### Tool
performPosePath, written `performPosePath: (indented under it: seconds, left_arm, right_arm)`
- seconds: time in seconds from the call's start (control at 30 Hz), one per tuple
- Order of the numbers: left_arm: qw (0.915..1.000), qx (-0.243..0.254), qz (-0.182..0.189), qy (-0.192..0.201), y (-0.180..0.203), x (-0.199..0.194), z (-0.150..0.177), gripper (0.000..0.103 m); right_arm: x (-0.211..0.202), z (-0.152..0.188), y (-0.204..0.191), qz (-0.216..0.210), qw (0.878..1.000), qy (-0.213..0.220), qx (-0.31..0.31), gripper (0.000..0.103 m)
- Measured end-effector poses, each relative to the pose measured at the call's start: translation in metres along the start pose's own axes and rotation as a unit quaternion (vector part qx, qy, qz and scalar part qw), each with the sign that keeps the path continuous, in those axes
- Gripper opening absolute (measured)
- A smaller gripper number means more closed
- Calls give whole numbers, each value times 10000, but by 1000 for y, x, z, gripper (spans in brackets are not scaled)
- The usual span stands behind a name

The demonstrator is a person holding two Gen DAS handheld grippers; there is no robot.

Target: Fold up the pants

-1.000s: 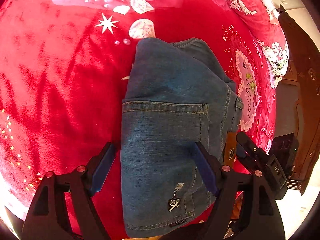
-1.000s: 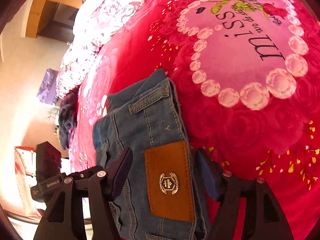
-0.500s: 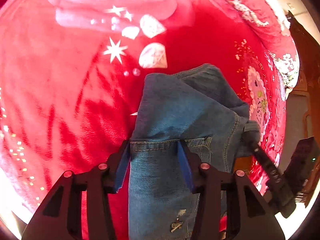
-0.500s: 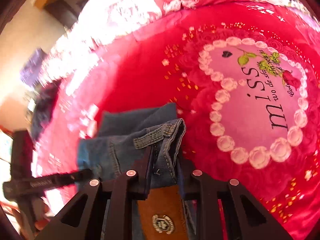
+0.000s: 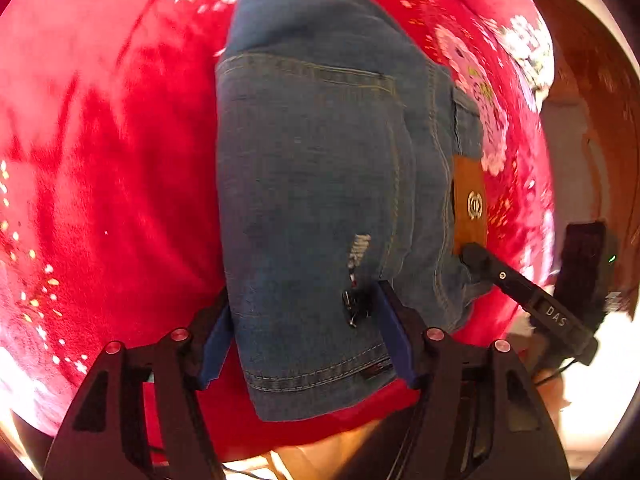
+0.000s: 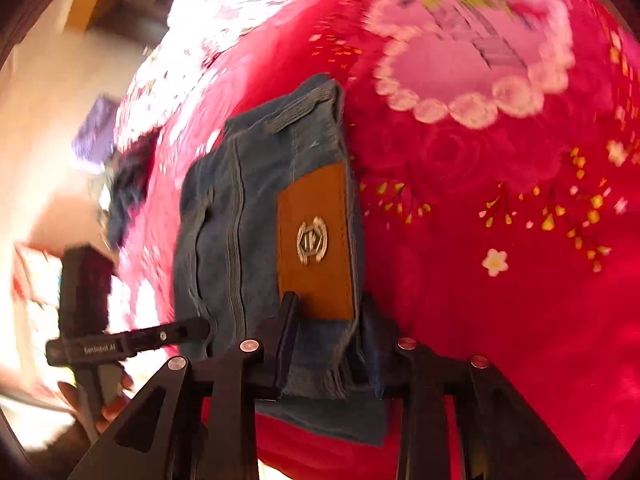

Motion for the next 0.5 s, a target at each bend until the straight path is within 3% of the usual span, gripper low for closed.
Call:
performPosePath:
  seconds: [0.07, 0.13, 0.23, 0.37, 0.43, 0.47, 0.5]
  left_arm:
    - [9997, 181, -167, 41, 7, -4, 1, 66]
    - [9999, 122, -25, 55, 7, -11, -3, 65]
    - [9990, -282, 331, -26, -6, -15, -16, 65]
    - [9954, -764, 560, -110, -13, -10, -35, 65]
    - [9956, -747, 566, -76, -11, -9, -46, 70]
    - [9958, -740, 532, -100, -9, -6, -50, 71]
    - [9959, -742, 506, -113, -6, -2, -52, 74]
  right_arm:
    - [1, 2, -4, 450, 9982, -187, -344, 33]
    - [-8, -7, -6, 434, 9986, -88, -292, 37]
    - [-19, -29, 4, -227, 9986, 319, 347, 54]
    - [2, -43, 26, -623, 9925, 451, 950, 55]
    - [20, -40, 32, -1141, 9841, 400, 1301, 55]
    - [20, -40, 33, -1336, 9789, 573, 1438, 55]
    - [20, -38, 28, -1795, 9698, 587, 1544, 55]
Point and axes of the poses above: each gripper's, at about its wrist camera, not at the fingertips, and x roughly the way its jaws point, y to its right, z to its underside, the point moved 5 cm from there along x, roughly the way its jaws point, and after that the axes turned 3 degrees about -x, right-handed, at the moved point
